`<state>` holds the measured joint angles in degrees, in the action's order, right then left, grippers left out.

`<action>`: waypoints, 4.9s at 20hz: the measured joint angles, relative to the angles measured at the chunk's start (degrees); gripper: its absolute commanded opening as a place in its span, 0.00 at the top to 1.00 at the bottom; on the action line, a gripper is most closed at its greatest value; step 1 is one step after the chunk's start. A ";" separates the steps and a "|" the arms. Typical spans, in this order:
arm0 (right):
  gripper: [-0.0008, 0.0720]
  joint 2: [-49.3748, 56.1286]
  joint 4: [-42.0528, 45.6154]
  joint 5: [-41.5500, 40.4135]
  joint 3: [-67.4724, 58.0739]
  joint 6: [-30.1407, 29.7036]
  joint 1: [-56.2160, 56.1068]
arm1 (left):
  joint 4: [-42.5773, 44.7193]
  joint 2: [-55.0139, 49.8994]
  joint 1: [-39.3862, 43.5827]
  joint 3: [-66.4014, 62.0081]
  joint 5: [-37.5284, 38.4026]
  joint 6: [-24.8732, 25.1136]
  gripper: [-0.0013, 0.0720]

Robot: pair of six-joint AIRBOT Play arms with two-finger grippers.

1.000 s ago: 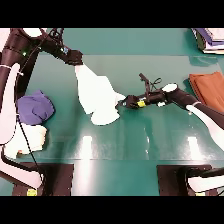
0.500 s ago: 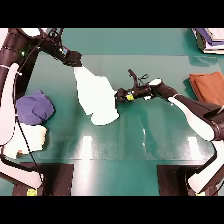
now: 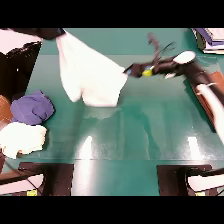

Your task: Fold the shirts.

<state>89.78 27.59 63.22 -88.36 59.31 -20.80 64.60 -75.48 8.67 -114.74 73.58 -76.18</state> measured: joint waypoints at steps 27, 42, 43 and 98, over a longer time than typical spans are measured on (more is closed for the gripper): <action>0.97 -6.67 33.64 17.64 -1.40 15.30 4.37 | -11.04 9.57 18.40 52.98 -3.61 2.29 0.14; 0.97 -13.53 33.83 14.97 3.26 14.67 9.03 | -11.47 0.22 0.04 42.77 -5.05 5.55 0.12; 0.97 -13.62 33.75 14.97 3.28 14.64 9.03 | -12.13 -3.34 -0.50 42.60 -4.87 5.75 0.12; 0.97 3.69 40.11 11.74 -21.81 15.78 10.08 | -5.22 -5.60 -3.65 25.00 -0.17 5.44 0.95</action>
<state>93.47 67.70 74.96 -110.17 75.09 -10.72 59.37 -81.08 5.02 -89.73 73.41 -70.74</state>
